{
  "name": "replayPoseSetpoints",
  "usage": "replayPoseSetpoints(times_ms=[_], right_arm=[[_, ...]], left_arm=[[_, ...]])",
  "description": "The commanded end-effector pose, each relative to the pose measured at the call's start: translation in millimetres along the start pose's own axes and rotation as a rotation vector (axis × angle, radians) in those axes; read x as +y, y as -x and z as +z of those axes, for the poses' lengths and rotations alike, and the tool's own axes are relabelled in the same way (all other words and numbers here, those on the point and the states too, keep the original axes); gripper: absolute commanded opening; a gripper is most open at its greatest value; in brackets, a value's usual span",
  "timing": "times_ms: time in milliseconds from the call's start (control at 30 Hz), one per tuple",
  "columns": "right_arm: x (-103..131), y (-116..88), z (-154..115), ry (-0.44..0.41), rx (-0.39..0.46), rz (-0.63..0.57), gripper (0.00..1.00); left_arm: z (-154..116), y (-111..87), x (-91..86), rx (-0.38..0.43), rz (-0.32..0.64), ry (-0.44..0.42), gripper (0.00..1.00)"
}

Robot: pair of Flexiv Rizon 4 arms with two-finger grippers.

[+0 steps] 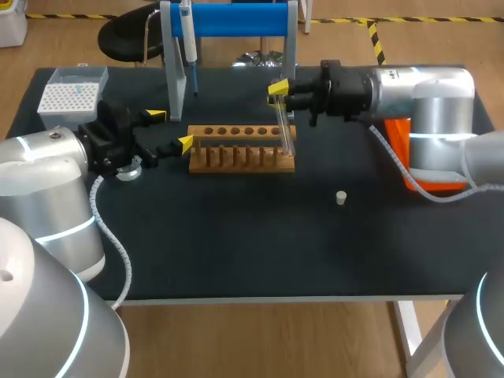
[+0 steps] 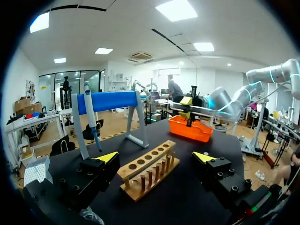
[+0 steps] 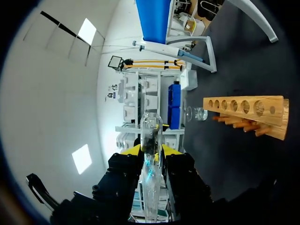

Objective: Invert the test tube, pick up the pipette, mount the tip to pipette, aspirate from beaker and dispense into the tube, eject the tip, return the pipette, and cap with the stopper.

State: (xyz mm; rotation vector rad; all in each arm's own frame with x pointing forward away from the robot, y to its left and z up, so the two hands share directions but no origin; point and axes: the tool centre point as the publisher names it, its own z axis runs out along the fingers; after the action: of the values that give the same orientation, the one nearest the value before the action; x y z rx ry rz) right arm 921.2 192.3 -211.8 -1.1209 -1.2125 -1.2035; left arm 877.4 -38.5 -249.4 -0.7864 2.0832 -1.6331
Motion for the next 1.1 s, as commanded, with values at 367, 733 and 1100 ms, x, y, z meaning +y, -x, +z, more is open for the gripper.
replayPoseSetpoints(times_ms=[367,733,1100], right_arm=[[-0.6,-4.0,-0.7,0.015,-0.015,0.011,0.0],[-0.6,-4.0,-0.7,0.015,-0.015,0.011,0.0],[-0.6,-4.0,-0.7,0.015,-0.015,0.011,0.0]], left_arm=[[0.6,-0.7,0.5,-0.003,0.001,0.001,1.0],[0.6,-0.7,0.5,-0.003,0.001,0.001,1.0],[-5.6,-15.1,-18.1,0.074,0.428,-0.533,1.0]])
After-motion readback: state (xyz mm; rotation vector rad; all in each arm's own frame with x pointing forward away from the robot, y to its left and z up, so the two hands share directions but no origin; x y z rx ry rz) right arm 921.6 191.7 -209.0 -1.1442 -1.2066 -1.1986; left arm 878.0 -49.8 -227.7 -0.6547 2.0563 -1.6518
